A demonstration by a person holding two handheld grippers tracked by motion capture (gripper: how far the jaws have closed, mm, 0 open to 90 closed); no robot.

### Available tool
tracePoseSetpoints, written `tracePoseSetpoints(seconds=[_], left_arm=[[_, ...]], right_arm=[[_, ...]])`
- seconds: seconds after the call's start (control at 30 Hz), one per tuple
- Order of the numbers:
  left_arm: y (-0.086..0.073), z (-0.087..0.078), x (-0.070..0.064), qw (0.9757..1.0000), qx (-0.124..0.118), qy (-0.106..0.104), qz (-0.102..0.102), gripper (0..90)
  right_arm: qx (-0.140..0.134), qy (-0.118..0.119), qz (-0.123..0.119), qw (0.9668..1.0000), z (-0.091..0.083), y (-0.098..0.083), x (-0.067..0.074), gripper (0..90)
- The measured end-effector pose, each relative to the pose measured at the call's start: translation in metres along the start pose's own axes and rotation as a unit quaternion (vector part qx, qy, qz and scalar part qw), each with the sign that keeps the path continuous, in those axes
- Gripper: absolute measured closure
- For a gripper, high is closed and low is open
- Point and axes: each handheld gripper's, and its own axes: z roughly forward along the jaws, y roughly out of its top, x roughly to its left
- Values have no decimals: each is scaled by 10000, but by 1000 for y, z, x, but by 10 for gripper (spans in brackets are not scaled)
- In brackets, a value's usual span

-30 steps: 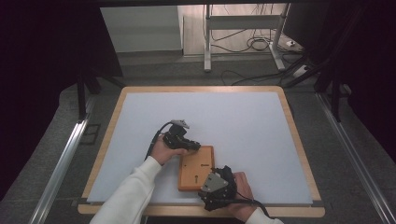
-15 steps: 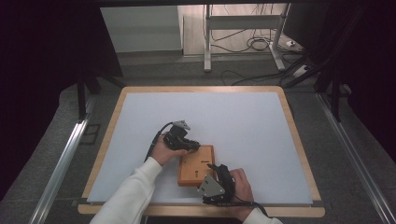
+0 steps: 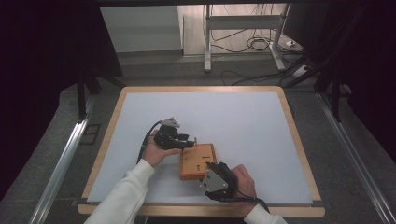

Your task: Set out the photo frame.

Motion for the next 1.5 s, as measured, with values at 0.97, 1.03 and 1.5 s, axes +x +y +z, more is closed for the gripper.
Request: tracePoseSetpoints(seconds=[0.97, 1.03, 1.5], left_arm=[[-63, -43, -5, 9963, 263, 799, 196, 350], [-63, -43, -6, 9961, 288, 807, 210, 349], [-64, -42, -7, 9967, 296, 745, 115, 336]], right_arm=[[90, -26, 62, 9999, -3, 13, -25, 507], [109, -2, 84, 9999, -4, 14, -27, 508], [231, 114, 124, 9996, -2, 22, -38, 522]])
